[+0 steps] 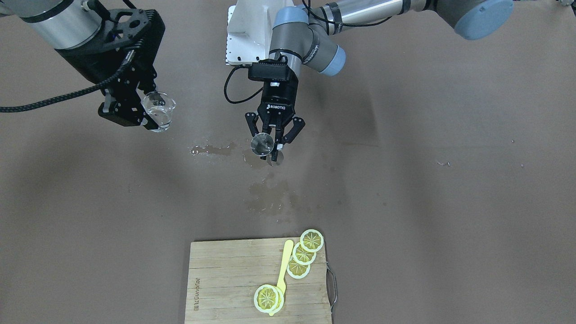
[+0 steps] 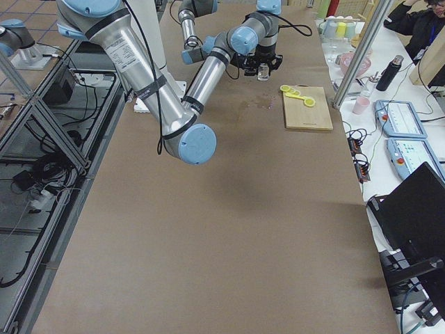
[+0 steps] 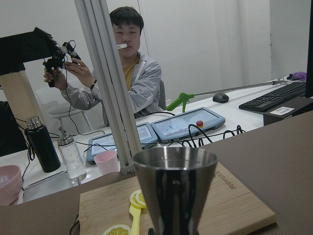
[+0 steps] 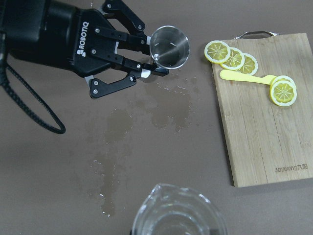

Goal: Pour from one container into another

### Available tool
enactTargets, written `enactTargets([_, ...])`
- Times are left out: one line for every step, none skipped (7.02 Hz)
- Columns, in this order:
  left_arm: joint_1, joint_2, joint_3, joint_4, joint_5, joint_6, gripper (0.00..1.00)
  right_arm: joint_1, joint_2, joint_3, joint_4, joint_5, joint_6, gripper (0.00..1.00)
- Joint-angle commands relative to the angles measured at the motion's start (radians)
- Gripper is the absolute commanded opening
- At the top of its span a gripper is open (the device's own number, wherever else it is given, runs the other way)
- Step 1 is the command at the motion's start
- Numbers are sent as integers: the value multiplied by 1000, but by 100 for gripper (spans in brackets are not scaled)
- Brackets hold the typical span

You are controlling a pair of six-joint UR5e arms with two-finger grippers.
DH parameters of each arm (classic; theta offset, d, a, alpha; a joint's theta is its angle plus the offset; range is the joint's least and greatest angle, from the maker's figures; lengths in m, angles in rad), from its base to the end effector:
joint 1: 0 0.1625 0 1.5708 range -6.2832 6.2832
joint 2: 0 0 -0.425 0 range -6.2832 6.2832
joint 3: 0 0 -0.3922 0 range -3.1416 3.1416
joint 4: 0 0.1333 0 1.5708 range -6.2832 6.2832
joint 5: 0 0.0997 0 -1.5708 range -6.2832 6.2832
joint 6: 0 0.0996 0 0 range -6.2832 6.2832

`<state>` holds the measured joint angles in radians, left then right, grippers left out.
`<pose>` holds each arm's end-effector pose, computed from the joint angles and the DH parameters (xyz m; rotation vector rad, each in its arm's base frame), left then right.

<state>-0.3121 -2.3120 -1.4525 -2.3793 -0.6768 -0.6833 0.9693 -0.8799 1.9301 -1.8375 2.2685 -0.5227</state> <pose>0.5834 -0.4099 0.1571 1.3268 0.6692 -0.1735 -0.2769 -0.5260 0.1335 0.7814 -0.7447 -1.2946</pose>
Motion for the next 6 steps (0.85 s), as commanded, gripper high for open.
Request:
enactTargets([-1, 2, 7, -1, -12, 1, 0, -32, 91, -80, -50, -50, -6, 0])
enactTargets([-1, 3, 7, -3, -15, 1, 0, -35, 145, -133, -75, -66, -34, 0])
enactTargets([1, 5, 17, -3, -13, 1, 0, -50, 200, -205, -84, -85, -52, 0])
enactTargets([-1, 5, 8, -23, -4, 2, 0, -60, 219, -232, -89, -104, -69, 0])
enactTargets([1, 20, -6, -59, -4, 2, 0, -63, 263, -268, -142, -118, -133, 0])
enactTargets([-11, 16, -3, -72, -18, 30, 0, -81, 291, -299, -160, -141, -149, 0])
